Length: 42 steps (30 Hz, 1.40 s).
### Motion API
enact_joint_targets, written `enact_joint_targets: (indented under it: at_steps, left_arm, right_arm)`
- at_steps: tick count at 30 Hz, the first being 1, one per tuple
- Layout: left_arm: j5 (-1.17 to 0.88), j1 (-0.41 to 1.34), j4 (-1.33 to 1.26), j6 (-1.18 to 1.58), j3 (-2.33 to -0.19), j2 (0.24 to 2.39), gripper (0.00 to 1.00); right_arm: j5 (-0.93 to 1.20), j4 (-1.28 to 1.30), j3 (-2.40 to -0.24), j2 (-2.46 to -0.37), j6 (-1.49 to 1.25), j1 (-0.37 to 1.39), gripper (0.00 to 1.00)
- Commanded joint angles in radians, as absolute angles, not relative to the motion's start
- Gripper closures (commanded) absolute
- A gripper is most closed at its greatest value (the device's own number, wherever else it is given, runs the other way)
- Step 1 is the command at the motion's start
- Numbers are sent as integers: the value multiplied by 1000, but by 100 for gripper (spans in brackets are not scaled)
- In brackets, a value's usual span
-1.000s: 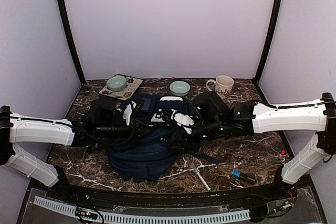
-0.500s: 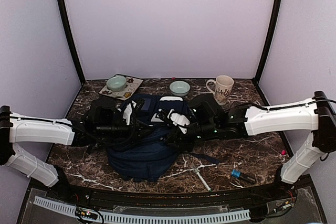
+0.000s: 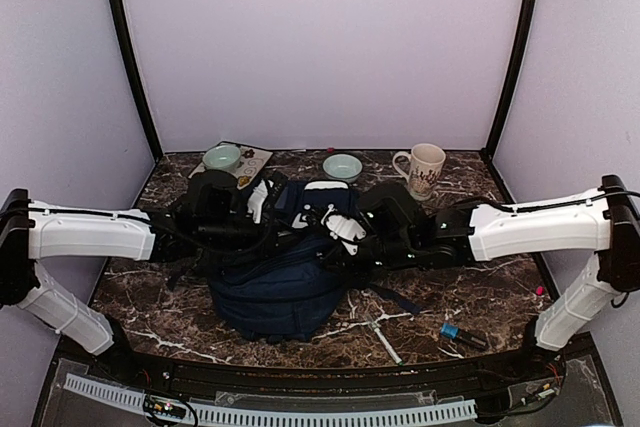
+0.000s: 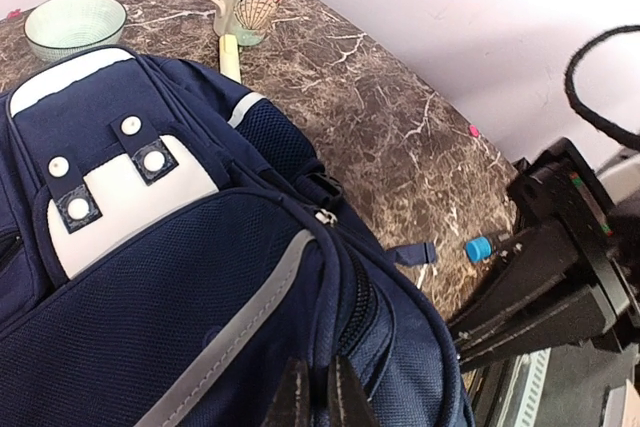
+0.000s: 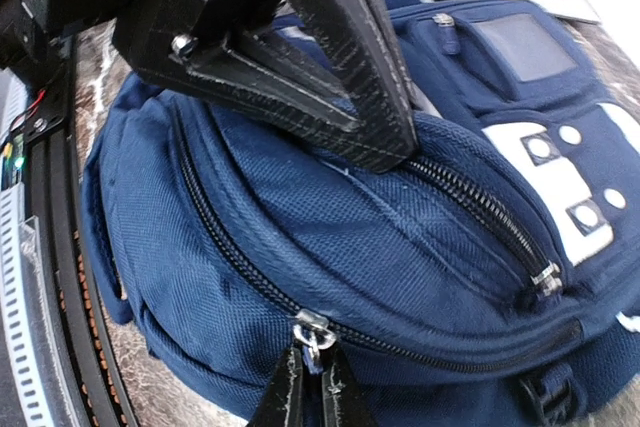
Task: Pack the student bag
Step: Unzip the second largest pocket of the student bag.
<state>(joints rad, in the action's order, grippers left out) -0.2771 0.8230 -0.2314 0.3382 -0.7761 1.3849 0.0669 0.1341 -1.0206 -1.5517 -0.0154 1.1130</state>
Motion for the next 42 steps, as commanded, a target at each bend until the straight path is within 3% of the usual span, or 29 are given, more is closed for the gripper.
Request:
enact_joint_targets:
  at_steps: [1, 16, 28, 42]
  left_arm:
    - [-206, 818, -224, 424, -913, 1435, 100]
    - [-166, 866, -42, 433, -1266, 1685, 100]
    - [-183, 873, -64, 487, -1287, 1681, 100]
    - [-186, 853, -86, 650, -1299, 1614, 100]
  right_arm:
    - [-11, 202, -1028, -1471, -82, 1126, 100]
    - [-3, 309, -1142, -1419, -150, 1202, 100]
    - [65, 297, -1240, -1544, -127, 1242, 100]
    - [-4, 277, -1218, -1531, -114, 1253, 100]
